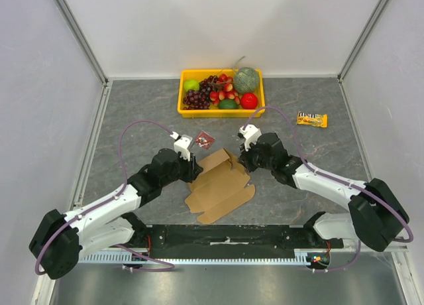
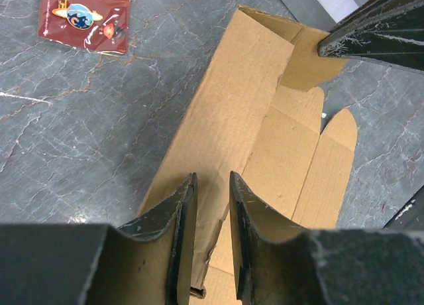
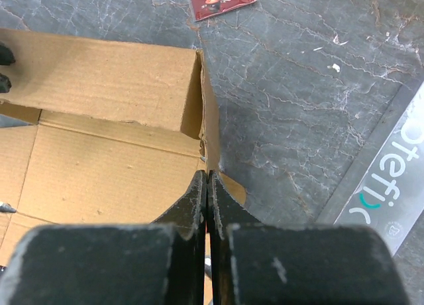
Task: Fold the paper box
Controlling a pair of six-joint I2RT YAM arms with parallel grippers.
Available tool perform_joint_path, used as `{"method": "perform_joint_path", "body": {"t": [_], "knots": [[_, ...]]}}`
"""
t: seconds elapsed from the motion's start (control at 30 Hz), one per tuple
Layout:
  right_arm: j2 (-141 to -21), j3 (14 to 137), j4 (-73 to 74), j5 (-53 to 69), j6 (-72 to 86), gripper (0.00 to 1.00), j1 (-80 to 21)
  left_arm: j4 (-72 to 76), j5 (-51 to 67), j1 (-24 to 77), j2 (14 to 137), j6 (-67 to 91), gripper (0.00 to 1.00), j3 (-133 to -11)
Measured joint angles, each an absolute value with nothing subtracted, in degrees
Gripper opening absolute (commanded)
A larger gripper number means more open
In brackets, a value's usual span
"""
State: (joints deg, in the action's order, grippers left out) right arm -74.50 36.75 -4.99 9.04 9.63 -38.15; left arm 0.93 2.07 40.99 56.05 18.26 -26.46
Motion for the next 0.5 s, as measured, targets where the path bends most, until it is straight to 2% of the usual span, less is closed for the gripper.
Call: {"method": "perform_joint_path", "body": {"t": [0.4,0.5], "knots": [[-70.7,32.2,-5.1,9.9,10.1,0.14,-38.2,1.9,3.5,41.9,59.2,18.5,0.31,-28.1],[-70.2,31.2,-5.1,10.3,10.1,0.21,-38.2,2.2,3.6,42.3,60.2,18.6,0.31,-28.6]]}}
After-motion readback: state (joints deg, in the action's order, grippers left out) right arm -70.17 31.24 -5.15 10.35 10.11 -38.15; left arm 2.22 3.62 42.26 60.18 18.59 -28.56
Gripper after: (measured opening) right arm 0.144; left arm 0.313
